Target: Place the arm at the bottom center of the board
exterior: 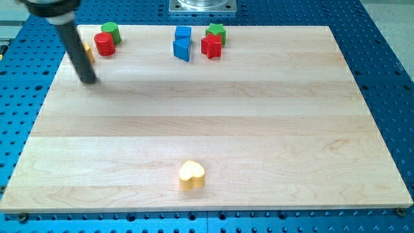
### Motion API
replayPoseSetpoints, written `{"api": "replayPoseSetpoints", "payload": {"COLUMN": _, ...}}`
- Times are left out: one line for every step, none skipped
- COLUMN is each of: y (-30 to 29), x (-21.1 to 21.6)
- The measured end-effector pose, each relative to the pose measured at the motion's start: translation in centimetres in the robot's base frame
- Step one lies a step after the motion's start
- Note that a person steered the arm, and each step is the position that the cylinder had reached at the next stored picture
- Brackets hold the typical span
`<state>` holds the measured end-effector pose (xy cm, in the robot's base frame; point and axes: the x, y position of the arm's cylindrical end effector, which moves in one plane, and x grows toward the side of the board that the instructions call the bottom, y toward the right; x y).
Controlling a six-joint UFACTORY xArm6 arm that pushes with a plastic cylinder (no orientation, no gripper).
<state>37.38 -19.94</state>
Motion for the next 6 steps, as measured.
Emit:
{"api": "replayPoseSetpoints", "payload": {"y": 11.4, "x": 3.5}}
{"api": "replayPoseSetpoints", "payload": {"y": 18.2, "x": 8.1}}
{"api": "replayPoseSetpoints", "payload": {"y": 20.6, "x": 15.6}}
{"api": "replayPoseSetpoints", "payload": {"y": 23.2, "x": 21.1}}
{"api": "replayPoseSetpoints", "payload": {"y": 22.9, "x": 23.6}}
{"api": "replayPoseSetpoints", "payload": {"y": 11.2, "x": 23.1}}
